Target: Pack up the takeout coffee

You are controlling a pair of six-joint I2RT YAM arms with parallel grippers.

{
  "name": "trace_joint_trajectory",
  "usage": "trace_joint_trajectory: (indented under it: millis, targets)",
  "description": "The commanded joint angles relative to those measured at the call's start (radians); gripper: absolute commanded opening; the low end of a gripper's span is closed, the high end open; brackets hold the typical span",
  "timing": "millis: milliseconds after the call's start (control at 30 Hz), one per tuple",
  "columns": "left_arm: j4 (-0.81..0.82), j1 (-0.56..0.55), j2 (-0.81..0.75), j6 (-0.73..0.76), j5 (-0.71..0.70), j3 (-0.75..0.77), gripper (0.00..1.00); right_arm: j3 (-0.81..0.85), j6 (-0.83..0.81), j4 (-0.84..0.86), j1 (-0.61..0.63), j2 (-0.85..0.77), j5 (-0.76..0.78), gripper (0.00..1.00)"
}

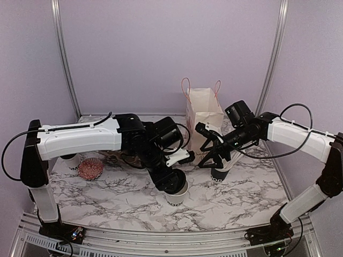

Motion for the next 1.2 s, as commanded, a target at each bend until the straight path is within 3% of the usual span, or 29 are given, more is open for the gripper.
trace_joint_trajectory:
  millis: [0, 300, 533, 833, 1033, 1167]
  targets:
    - [-0.033, -0.004, 0.025, 0.006, 0.016, 0.029, 0.73, 0.011, -0.008, -0.002, -0.002, -0.017, -0.02, 0.99]
    - [-0.033, -0.004, 0.065, -0.012, 0.021, 0.062, 0.77, 0.011, -0.01, -0.007, -0.002, -0.02, -0.016, 0.99]
    - [-0.031, -0.004, 0.041, -0.019, -0.011, 0.065, 0.88, 0.027, -0.013, -0.024, -0.002, -0.02, -0.021, 0.99]
    - [0.016, -0.003, -0.147, -0.029, -0.12, -0.037, 0.93, 0.101, -0.045, -0.097, 0.007, -0.031, -0.029, 0.99]
    - [0.147, 0.031, -0.268, -0.193, -0.12, -0.184, 0.86, 0.128, -0.089, -0.103, 0.093, -0.06, -0.014, 0.99]
    - [0.237, 0.084, -0.331, -0.32, -0.127, -0.292, 0.79, 0.138, -0.096, -0.128, 0.178, 0.014, 0.023, 0.99]
